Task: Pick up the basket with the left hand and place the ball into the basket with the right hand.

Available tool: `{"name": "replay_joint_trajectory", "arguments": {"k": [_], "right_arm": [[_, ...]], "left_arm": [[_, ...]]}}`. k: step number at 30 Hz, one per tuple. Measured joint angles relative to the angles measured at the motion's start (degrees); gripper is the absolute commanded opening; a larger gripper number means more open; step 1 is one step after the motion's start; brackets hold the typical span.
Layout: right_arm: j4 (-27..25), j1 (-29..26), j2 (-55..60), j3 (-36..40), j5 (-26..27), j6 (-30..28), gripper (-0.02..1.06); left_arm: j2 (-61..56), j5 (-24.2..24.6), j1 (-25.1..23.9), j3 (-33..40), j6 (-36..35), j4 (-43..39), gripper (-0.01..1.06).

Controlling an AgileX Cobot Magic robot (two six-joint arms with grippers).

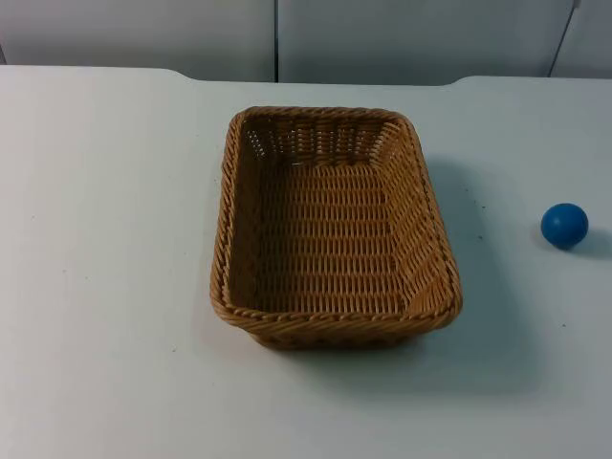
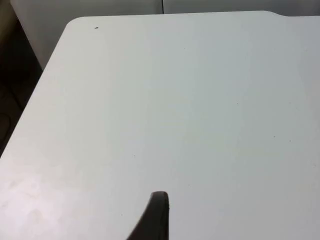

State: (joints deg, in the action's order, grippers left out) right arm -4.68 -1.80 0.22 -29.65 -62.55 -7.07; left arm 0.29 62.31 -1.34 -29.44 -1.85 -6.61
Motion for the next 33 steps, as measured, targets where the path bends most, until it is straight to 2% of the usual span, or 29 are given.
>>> {"name": "replay_joint_trajectory", "arguments": {"k": [20,29,33], "right_arm": [[0.0,0.0,0.0,0.0,0.0,0.0,1.05],[0.0,0.5,0.0,0.0,0.0,0.0,1.05],[1.2,1.1,0.0,0.0,0.0,2.7,1.05]], "left_arm": [[-0.1,-0.1,1.7,0.0,0.0,-0.9,0.84],[-0.1,-0.1,5.3,0.0,0.0,-1.0,0.84],[-0.1,-0.2,6.0,0.0,0.0,-1.4,0.84]]}}
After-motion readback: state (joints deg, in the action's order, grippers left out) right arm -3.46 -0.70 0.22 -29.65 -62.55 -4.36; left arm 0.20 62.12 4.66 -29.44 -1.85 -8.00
